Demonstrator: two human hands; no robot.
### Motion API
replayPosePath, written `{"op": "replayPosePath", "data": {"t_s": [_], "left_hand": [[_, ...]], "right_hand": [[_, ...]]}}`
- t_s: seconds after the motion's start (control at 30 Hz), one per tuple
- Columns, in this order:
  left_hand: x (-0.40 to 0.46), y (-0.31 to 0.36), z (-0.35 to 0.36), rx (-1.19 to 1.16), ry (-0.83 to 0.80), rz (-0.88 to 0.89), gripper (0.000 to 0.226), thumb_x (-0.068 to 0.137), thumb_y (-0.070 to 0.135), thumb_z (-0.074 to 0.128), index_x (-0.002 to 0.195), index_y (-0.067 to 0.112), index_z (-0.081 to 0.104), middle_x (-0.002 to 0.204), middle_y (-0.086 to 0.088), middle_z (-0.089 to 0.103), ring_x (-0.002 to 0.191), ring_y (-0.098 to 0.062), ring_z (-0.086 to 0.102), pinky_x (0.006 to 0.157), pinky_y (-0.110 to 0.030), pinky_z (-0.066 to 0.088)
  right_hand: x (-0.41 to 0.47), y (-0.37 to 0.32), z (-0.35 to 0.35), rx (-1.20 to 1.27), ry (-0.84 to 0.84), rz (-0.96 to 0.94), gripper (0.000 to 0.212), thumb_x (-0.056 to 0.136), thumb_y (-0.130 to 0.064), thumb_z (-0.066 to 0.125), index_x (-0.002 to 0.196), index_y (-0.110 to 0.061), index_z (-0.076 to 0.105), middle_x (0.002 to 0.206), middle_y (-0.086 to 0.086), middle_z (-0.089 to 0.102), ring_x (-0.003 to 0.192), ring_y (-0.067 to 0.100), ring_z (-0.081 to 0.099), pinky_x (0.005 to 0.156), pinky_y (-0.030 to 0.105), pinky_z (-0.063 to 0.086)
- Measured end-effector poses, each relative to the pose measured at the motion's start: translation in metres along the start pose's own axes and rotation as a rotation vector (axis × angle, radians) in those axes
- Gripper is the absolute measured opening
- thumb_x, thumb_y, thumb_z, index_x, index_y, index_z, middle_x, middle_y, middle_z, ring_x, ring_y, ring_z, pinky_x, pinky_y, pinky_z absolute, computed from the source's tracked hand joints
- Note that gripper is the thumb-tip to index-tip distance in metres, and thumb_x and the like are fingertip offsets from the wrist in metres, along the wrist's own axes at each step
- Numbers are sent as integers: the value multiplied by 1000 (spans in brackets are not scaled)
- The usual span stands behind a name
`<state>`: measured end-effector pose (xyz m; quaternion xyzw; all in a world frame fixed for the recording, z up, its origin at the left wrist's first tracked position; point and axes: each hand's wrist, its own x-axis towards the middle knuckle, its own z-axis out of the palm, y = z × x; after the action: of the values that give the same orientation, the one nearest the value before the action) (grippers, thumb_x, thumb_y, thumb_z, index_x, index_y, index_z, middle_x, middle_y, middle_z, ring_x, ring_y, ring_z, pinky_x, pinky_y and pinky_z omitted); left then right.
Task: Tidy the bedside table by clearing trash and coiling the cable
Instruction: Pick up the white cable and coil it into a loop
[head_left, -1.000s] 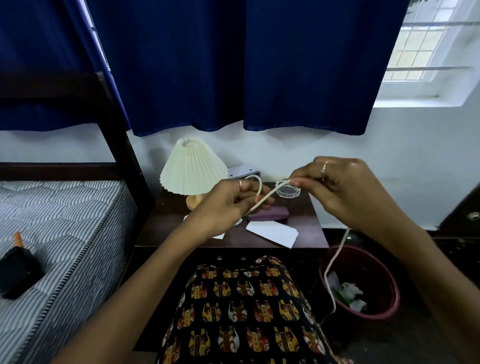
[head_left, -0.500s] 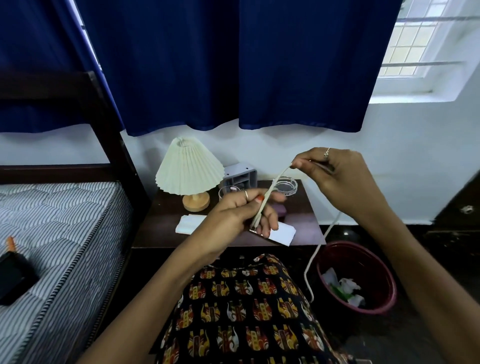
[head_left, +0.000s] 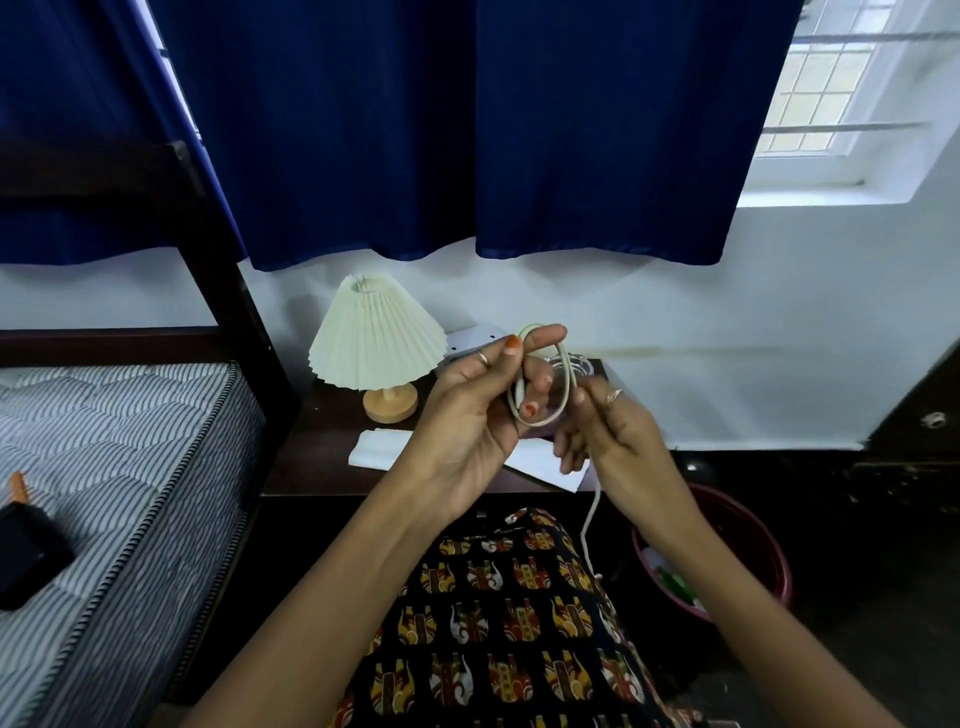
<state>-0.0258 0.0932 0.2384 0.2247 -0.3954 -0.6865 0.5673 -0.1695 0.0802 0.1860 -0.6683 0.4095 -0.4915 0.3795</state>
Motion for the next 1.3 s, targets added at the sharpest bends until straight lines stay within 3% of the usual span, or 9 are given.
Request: {"op": "replayPosePath", "data": {"t_s": [0.1, 0.23, 0.33, 0.4, 0.5, 0.63, 0.93, 1.13, 1.3], "left_hand": [[3, 1, -2, -46, 14, 30, 29, 98, 9, 38, 116, -3, 57, 65, -3, 60, 51, -7, 51, 54, -17, 50], [10, 10, -6, -42, 45, 94, 25, 95, 6, 41, 110, 5, 61, 79, -1, 71, 70, -7, 65, 68, -15, 52], [15, 16, -8, -1, 79, 134, 22, 94, 1, 43, 105, 7, 62, 89, 0, 75, 83, -8, 70, 73, -16, 53], [16, 16, -11, 73, 92, 152, 22, 94, 0, 45, 105, 8, 61, 92, 0, 75, 88, -8, 70, 74, -17, 53], [17, 12, -16, 192, 110, 170, 21, 93, -1, 48, 108, 7, 60, 94, 0, 75, 92, -10, 70, 80, -20, 53], [19, 5, -23, 428, 143, 202, 22, 91, 0, 53, 110, 9, 61, 95, -1, 75, 93, -14, 70, 92, -32, 49], [11, -5, -25, 799, 10, 129, 25, 96, 4, 47, 115, 11, 60, 84, -9, 67, 76, -12, 63, 77, -24, 50], [4, -3, -9, 364, 6, -41, 26, 99, 12, 33, 88, 9, 56, 54, 3, 43, 46, -8, 36, 51, -21, 29], [-3, -2, -7, 464, -68, -16, 38, 99, 32, 32, 92, 12, 64, 57, 1, 32, 47, -9, 28, 51, -19, 29]], "right_hand": [[-13, 10, 9, 64, -50, 77, 27, 99, -25, 35, 86, -25, 58, 70, 21, 62, 60, 22, 60, 60, 26, 50], [-31, 31, 9, -77, -154, 197, 24, 99, -23, 36, 100, -12, 57, 72, 5, 63, 62, 16, 61, 68, 32, 51], [-40, 34, 6, -319, -221, 168, 24, 100, -20, 39, 87, -37, 51, 65, -6, 60, 55, 5, 54, 61, 26, 47], [-42, 26, 3, -515, -276, 116, 25, 99, -24, 40, 80, -35, 50, 61, -10, 52, 54, 6, 49, 56, 27, 43], [-42, 3, 0, -811, -372, 6, 26, 100, -29, 36, 100, -11, 55, 80, -5, 49, 66, 20, 52, 60, 35, 43], [-38, -37, -6, -957, -388, -94, 30, 100, -31, 33, 117, -15, 53, 106, 1, 62, 90, 29, 63, 73, 39, 51], [0, -65, -26, -816, -106, -314, 37, 89, -48, 40, 95, -28, 70, 94, -8, 72, 84, 17, 67, 71, 38, 53], [23, -70, -26, -608, 73, -330, 12, 84, -35, 64, 89, -29, 73, 87, -10, 74, 81, 9, 67, 74, 39, 54], [29, -67, -26, -560, 114, -277, 8, 82, -31, 67, 85, -28, 74, 82, -12, 74, 79, 8, 67, 76, 34, 53]]}}
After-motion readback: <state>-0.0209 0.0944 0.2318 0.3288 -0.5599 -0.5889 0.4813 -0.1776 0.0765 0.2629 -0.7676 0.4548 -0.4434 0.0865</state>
